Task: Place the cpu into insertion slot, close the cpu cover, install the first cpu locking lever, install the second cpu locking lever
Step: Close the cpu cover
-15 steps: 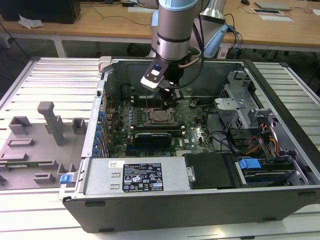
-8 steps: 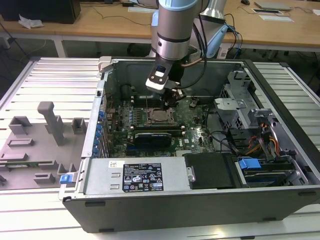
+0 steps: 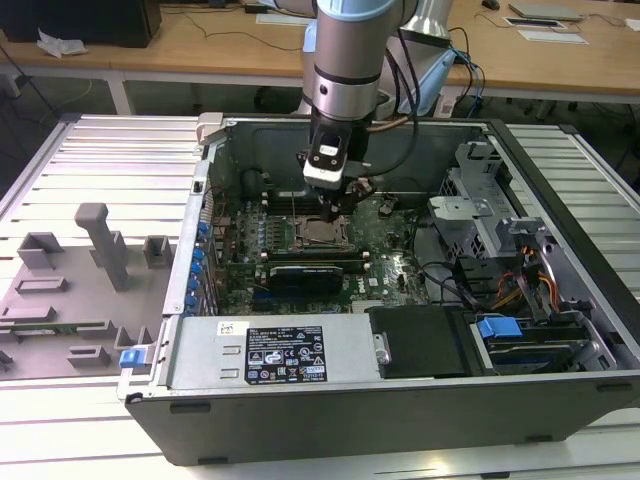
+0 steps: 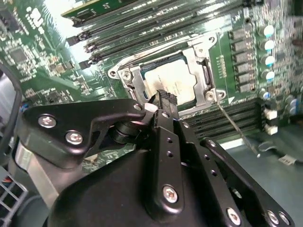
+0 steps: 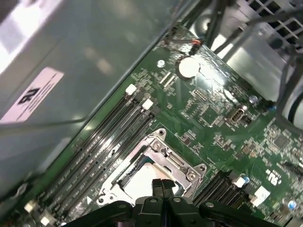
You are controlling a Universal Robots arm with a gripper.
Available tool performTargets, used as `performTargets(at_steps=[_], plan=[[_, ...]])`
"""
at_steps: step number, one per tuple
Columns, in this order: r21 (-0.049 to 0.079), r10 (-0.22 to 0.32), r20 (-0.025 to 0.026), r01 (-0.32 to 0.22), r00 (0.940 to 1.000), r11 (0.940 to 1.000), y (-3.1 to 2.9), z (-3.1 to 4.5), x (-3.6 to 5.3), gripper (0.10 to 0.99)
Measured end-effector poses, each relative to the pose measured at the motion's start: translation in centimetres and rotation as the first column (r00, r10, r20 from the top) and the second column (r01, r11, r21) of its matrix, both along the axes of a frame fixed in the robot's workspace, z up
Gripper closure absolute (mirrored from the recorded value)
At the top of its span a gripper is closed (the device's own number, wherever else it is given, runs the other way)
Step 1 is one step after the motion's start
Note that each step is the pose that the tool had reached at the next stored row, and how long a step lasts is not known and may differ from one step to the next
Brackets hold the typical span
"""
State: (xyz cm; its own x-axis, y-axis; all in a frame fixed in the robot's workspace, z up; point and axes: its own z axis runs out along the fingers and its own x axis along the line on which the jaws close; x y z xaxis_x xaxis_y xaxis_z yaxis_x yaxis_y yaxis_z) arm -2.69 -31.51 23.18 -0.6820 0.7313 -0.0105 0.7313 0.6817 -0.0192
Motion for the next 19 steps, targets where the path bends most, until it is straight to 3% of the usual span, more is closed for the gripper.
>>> performTargets(at_steps=[5, 6, 8, 17, 19], plan=[[-0.008, 0.101, -0.0005, -0.101, 0.9949, 0.9949, 0.0, -0.02, 0.0, 0.98], [-0.011, 0.143, -0.0009, -0.143, 0.9897, 0.9897, 0.0, -0.04, 0.0, 0.98], [-0.013, 0.177, -0.0012, -0.177, 0.9842, 0.9841, 0.0, -0.04, 0.0, 0.98], [-0.023, 0.359, -0.004, -0.359, 0.9335, 0.9332, 0.0, -0.11, 0.0, 0.98], [-0.025, 0.412, -0.0048, -0.412, 0.911, 0.9107, 0.0, -0.13, 0.0, 0.98]])
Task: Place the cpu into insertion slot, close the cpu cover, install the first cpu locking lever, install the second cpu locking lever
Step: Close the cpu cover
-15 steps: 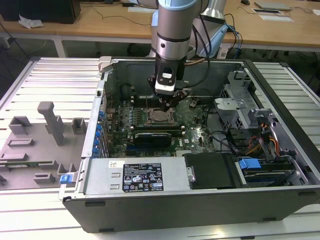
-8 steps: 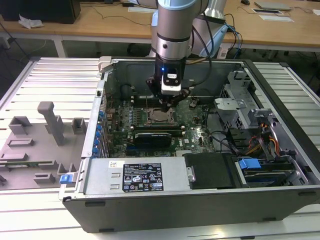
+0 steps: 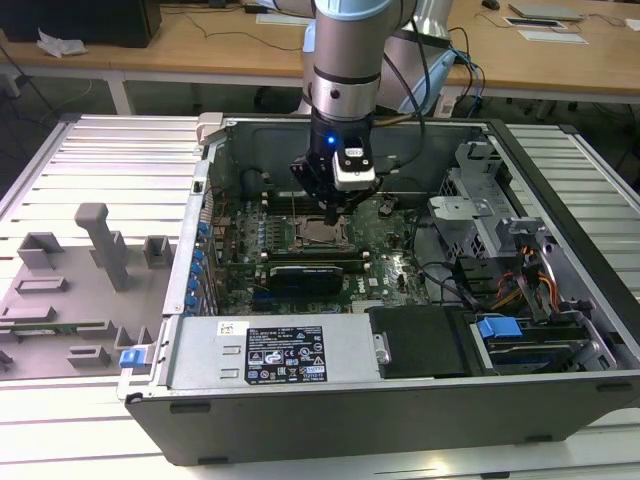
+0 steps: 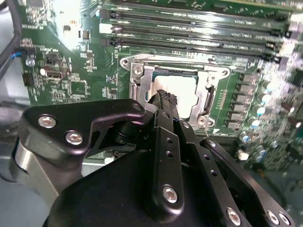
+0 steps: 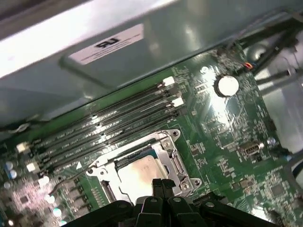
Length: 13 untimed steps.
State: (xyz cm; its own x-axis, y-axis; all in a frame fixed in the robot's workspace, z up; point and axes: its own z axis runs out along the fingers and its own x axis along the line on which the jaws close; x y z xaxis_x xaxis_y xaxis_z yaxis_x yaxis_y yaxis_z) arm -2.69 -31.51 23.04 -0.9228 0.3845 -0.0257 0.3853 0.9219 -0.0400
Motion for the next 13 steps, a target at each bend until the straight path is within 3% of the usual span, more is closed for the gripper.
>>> performTargets(at_steps=[2, 4, 6, 10, 13], plan=[[-0.002, 0.047, 0.0, -0.047, 0.9989, 0.9989, 0.0, -0.02, 0.0, 0.98], [-0.002, 0.136, 0.0, -0.136, 0.9907, 0.9907, 0.0, -0.04, 0.0, 0.98], [-0.001, 0.171, 0.0, -0.171, 0.9853, 0.9853, 0.0, -0.04, 0.0, 0.98], [0.012, 0.235, 0.003, -0.235, 0.9721, 0.972, 0.0, -0.04, 0.0, 0.98], [0.031, 0.264, 0.0079, -0.264, 0.9645, 0.9641, -0.01, -0.04, -0.01, 0.98]])
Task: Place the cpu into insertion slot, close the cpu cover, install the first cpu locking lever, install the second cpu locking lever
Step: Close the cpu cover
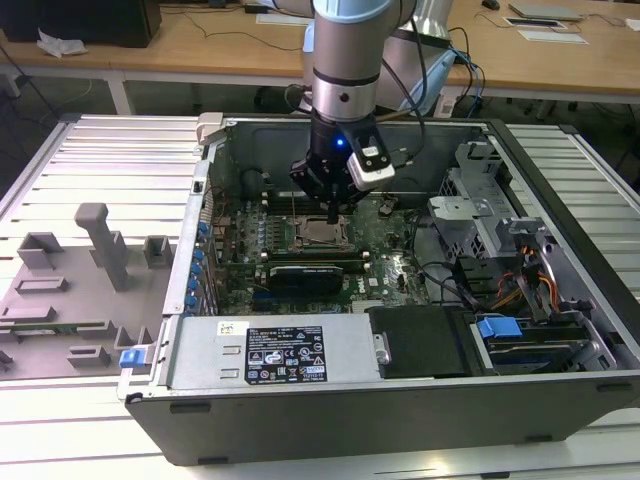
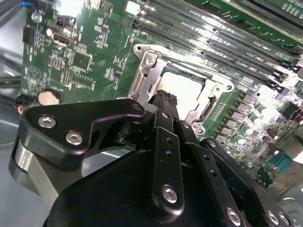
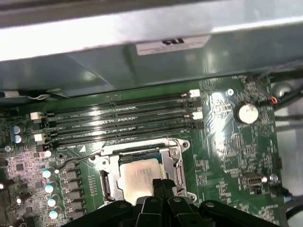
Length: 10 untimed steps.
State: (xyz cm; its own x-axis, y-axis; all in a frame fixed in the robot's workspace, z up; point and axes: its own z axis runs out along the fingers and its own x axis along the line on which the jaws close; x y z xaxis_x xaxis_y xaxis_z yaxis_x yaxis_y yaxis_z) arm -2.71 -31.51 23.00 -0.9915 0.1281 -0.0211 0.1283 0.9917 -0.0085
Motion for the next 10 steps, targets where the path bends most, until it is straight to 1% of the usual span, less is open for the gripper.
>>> performTargets(at_steps=[3, 5, 7, 10], plan=[[0.03, 0.018, 0.001, -0.018, 0.9998, 0.9994, -0.07, 0.0, -0.08, 0.98], [0.035, 0.022, 0.0012, -0.022, 0.9998, 0.9991, -0.2, 0.0, -0.2, 0.98], [0.039, 0.029, 0.0013, -0.029, 0.9996, 0.9988, -0.57, -0.06, -0.36, 0.98], [0.041, 0.05, 0.0015, -0.05, 0.9988, 0.9979, -0.91, -0.15, -0.49, 0.98]])
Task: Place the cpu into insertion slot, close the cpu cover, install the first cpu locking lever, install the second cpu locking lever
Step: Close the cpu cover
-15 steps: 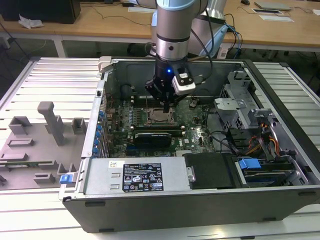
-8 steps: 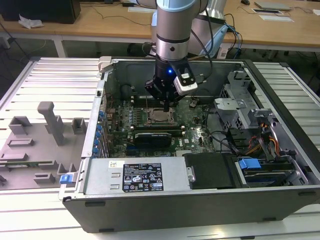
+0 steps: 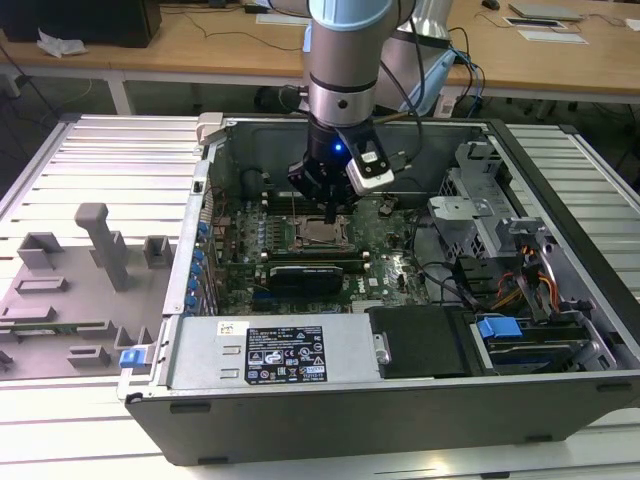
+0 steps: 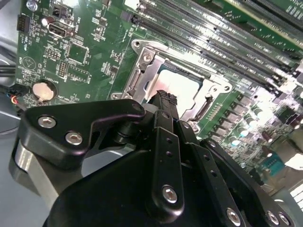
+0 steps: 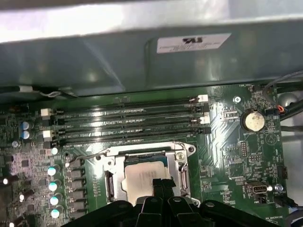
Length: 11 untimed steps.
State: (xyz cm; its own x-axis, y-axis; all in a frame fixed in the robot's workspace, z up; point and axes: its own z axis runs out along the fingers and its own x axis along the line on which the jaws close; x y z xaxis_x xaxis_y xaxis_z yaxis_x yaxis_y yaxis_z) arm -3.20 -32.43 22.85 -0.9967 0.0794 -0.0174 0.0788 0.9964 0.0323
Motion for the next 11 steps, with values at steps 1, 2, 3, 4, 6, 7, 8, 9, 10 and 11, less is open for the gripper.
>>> performTargets(at_steps=[1, 2, 3, 4, 6, 7, 8, 9, 10, 11], plan=[[0.001, 0.009, 0.0, -0.009, 1.0, 1.0, -0.14, -0.03, -0.06, 0.98], [0.002, 0.013, 0.0, -0.013, 0.9999, 0.9999, -0.23, -0.06, -0.11, 0.98], [0.003, 0.019, 0.0001, -0.019, 0.9998, 0.9998, -0.36, -0.09, -0.19, 0.98], [0.004, 0.024, 0.0002, -0.024, 0.9997, 0.9997, -0.43, -0.12, -0.24, 0.98], [0.005, 0.036, 0.0002, -0.036, 0.9994, 0.9994, -0.55, -0.2, -0.39, 0.98], [0.006, 0.043, 0.0004, -0.043, 0.9991, 0.999, -0.62, -0.24, -0.51, 0.98], [0.006, 0.051, 0.0005, -0.051, 0.9987, 0.9987, -0.7, -0.28, -0.66, 0.98], [0.007, 0.058, 0.0006, -0.058, 0.9983, 0.9983, -0.75, -0.31, -0.86, 0.98], [0.007, 0.064, 0.0006, -0.064, 0.998, 0.998, -0.77, -0.34, -1.02, 0.98], [0.007, 0.068, 0.0007, -0.068, 0.9977, 0.9977, -0.77, -0.35, -1.08, 0.98]])
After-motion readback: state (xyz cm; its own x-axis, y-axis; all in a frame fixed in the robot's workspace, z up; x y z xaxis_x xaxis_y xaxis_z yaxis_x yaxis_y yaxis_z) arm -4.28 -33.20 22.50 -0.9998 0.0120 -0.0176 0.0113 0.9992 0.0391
